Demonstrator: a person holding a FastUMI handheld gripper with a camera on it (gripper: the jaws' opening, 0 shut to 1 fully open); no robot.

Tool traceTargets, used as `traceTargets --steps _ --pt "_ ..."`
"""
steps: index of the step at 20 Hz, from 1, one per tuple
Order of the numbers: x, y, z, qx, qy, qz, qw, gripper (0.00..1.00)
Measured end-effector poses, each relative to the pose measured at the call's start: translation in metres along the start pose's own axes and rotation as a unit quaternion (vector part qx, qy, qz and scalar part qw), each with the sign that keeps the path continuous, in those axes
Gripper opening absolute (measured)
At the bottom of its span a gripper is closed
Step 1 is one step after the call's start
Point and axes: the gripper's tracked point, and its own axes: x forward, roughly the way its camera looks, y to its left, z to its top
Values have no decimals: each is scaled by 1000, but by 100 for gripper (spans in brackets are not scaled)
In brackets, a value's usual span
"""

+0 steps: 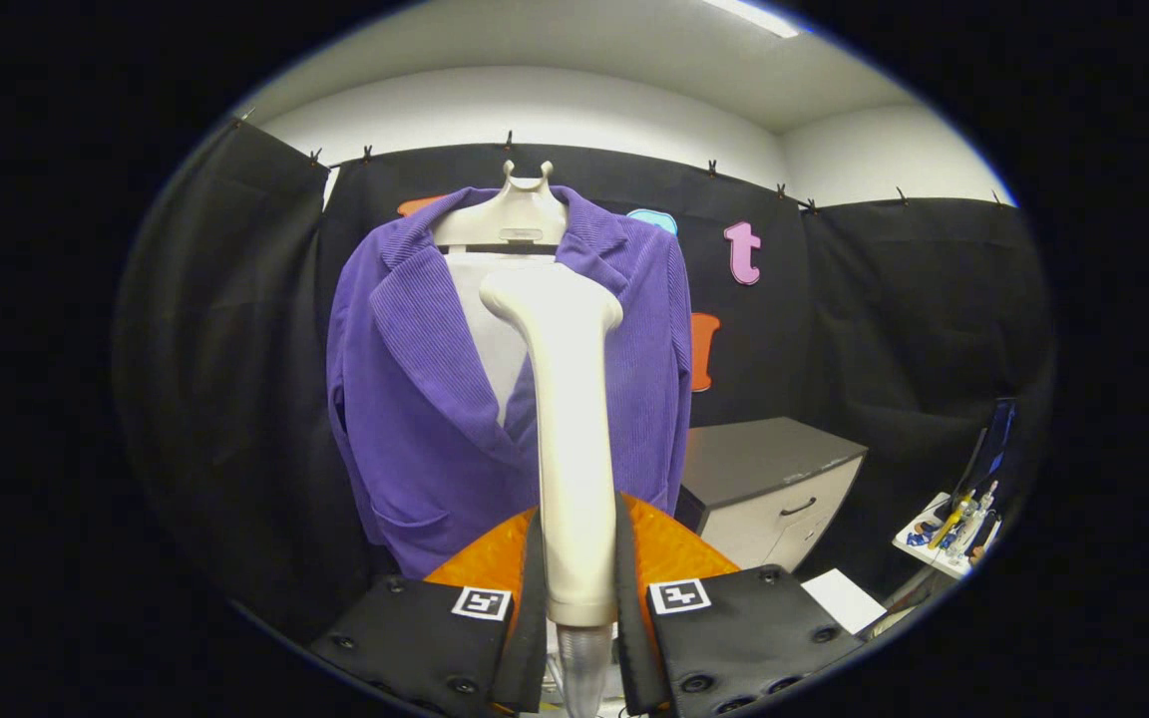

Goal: Iron the clothes twice with a garment steamer, once on the left side and once on the right side.

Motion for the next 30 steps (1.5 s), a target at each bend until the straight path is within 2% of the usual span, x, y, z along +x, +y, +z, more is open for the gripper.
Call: traceTargets --steps 7,13,21,30 --pt "16 62 28 -25 -18 37 999 37" --pt "22 115 26 -44 -20 73 996 37" --pt "30 123 9 -68 -19 52 996 37" --pt "21 123 -48 -81 21 56 995 37"
